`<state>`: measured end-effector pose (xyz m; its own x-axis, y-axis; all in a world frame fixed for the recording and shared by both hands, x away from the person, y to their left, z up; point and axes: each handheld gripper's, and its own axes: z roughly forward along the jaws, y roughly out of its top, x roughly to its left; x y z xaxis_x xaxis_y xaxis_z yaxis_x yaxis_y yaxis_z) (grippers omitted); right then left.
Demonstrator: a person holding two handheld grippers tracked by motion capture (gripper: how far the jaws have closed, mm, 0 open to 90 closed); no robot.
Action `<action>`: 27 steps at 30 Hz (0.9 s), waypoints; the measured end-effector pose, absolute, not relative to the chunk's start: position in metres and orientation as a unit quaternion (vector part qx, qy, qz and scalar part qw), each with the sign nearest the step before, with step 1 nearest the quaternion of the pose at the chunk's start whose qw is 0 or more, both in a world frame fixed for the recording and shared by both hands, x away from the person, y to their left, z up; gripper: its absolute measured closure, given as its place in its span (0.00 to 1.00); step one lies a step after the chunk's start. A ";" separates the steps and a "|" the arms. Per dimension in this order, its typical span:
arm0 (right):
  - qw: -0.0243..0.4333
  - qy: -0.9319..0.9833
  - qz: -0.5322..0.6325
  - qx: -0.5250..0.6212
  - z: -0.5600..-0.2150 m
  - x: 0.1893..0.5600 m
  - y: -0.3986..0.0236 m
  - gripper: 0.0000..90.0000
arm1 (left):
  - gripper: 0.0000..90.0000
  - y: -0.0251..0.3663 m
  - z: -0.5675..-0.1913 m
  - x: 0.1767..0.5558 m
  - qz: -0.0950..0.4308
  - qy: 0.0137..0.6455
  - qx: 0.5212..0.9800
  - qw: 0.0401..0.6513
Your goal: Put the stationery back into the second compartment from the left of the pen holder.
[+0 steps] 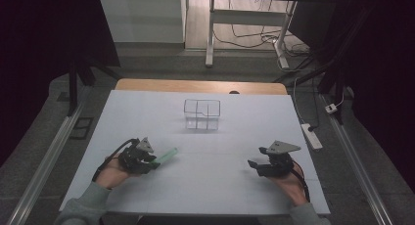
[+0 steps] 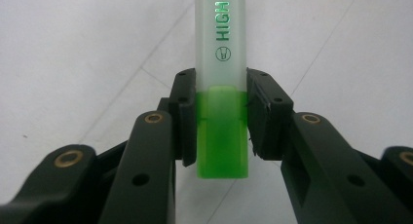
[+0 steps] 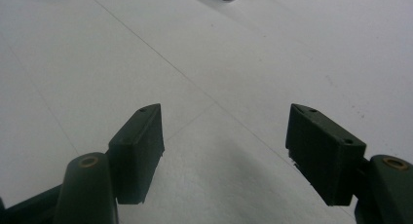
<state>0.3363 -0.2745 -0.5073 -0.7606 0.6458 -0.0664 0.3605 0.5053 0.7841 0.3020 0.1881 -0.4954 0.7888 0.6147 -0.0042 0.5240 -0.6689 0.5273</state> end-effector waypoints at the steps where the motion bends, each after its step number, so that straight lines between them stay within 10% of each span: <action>1: 0.180 0.849 0.400 0.295 -0.507 0.336 -0.274 0.33 | 0.74 0.188 -0.494 0.302 0.088 0.312 0.908 0.264; 27: 0.177 0.846 0.424 0.269 -0.494 0.332 -0.259 0.33 | 0.74 0.152 -0.475 0.312 0.115 0.245 0.919 0.287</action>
<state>0.3321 -0.2590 -0.4935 -0.7924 0.6058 -0.0716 0.3051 0.4952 0.8134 0.3119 0.1515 -0.4747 0.8539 0.5156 0.0702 0.3839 -0.7153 0.5839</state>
